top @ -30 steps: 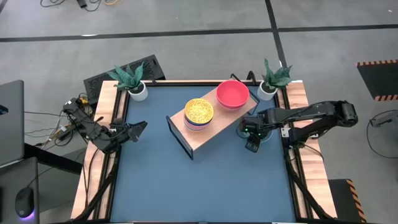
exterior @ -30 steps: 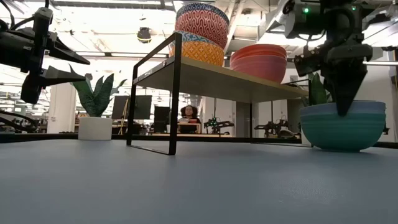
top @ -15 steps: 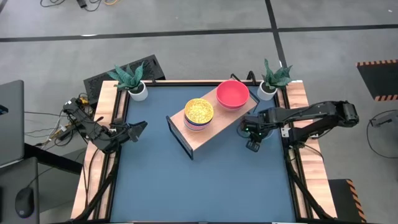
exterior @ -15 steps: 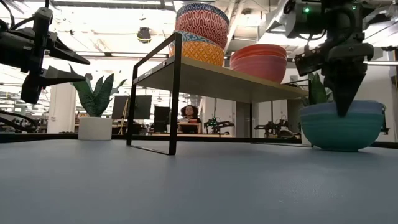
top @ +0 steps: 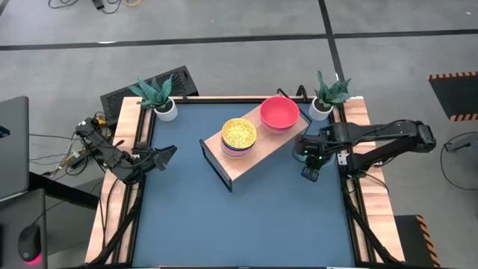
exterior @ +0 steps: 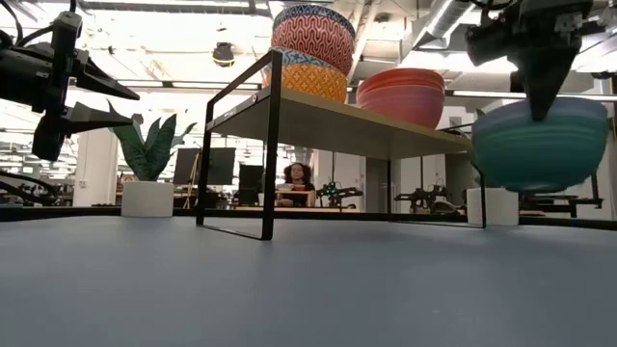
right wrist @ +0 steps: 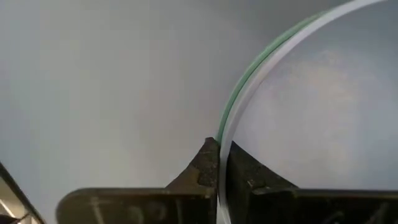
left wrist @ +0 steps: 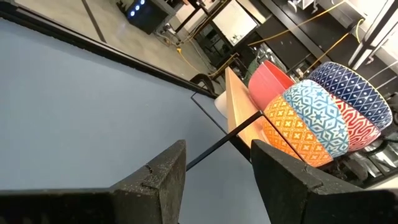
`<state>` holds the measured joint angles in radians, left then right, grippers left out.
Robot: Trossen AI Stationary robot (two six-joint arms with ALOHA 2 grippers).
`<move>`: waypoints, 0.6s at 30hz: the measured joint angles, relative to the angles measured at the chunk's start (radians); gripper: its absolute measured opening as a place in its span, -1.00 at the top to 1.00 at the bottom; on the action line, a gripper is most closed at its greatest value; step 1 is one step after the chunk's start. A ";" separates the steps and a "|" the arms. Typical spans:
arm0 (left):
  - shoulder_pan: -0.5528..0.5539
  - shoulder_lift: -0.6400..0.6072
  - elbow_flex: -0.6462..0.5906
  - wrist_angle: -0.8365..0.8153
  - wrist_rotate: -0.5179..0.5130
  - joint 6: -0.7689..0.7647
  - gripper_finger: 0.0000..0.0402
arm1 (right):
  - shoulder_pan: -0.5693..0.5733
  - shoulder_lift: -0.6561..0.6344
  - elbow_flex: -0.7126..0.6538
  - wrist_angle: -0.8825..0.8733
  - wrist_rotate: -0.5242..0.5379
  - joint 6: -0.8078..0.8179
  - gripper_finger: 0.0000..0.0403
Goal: Place and stack bowls onto a shelf
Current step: Stack the blue bowl on top of the red bowl on the shelf
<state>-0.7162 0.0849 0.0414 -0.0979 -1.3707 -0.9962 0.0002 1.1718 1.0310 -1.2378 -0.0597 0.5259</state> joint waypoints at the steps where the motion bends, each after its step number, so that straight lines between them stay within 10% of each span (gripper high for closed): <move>1: 0.000 0.000 0.000 0.000 -0.001 0.000 0.18 | 0.000 -0.007 0.001 0.000 0.000 0.007 0.82; 18: 0.000 0.000 0.000 0.000 -0.003 0.009 0.18 | 0.054 0.071 -0.074 0.099 -0.029 0.000 0.88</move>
<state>-0.7162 0.0849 0.0416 -0.0982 -1.3735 -0.9874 0.0543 1.2429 0.9573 -1.1387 -0.0886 0.5262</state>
